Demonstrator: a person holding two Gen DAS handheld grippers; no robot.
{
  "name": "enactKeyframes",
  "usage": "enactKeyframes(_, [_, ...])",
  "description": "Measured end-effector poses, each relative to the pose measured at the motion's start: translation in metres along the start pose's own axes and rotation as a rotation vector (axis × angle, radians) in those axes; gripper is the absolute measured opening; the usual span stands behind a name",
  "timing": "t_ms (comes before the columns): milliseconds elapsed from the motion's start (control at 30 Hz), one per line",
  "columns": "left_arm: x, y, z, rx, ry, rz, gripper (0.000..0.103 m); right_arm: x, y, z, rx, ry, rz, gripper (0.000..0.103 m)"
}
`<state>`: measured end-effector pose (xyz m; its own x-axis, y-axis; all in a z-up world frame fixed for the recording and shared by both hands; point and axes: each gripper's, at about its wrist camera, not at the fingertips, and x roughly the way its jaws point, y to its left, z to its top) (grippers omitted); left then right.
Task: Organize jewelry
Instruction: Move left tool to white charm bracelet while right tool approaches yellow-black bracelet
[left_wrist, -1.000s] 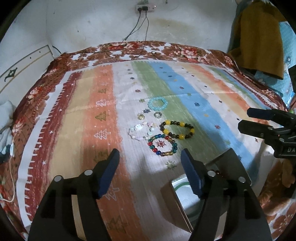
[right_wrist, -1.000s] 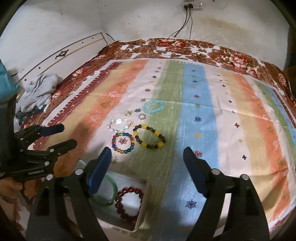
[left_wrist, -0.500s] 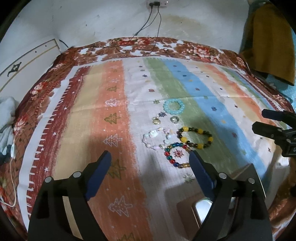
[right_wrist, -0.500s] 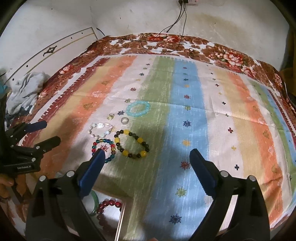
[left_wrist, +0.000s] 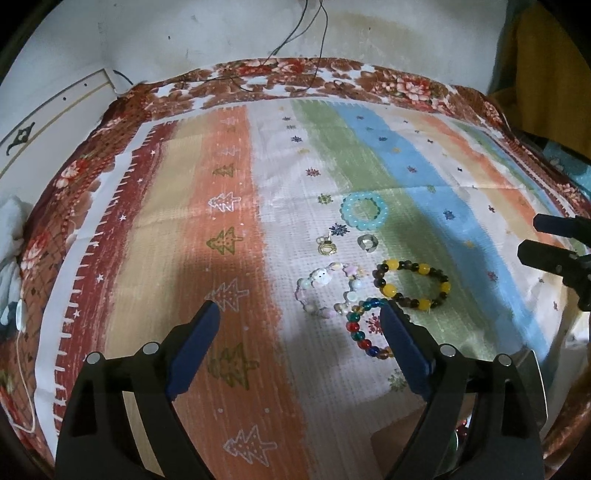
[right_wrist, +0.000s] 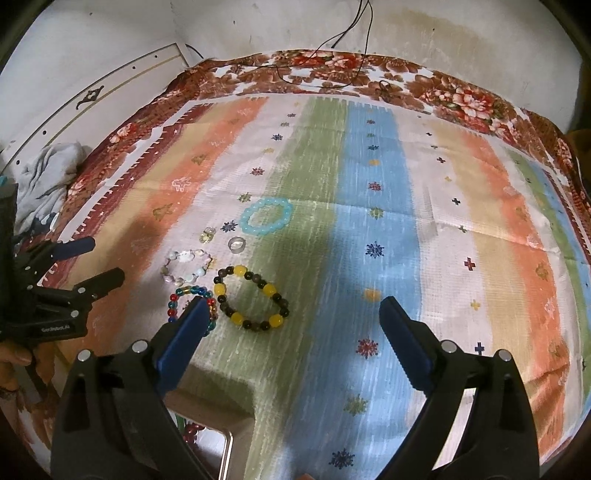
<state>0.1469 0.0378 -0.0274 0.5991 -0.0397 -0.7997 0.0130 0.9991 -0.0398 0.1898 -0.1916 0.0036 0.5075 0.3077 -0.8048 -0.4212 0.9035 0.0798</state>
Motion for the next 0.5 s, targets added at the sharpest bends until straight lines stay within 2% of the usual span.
enactKeyframes(200, [0.01,-0.005,0.005,0.037,0.008,0.008,0.087,0.015,-0.005,0.007,-0.001,0.043,0.009,0.092])
enactKeyframes(500, [0.037,0.0,0.014,0.024,0.067,0.013,0.087,0.043,-0.007,0.01,-0.02,0.127,0.003,0.092])
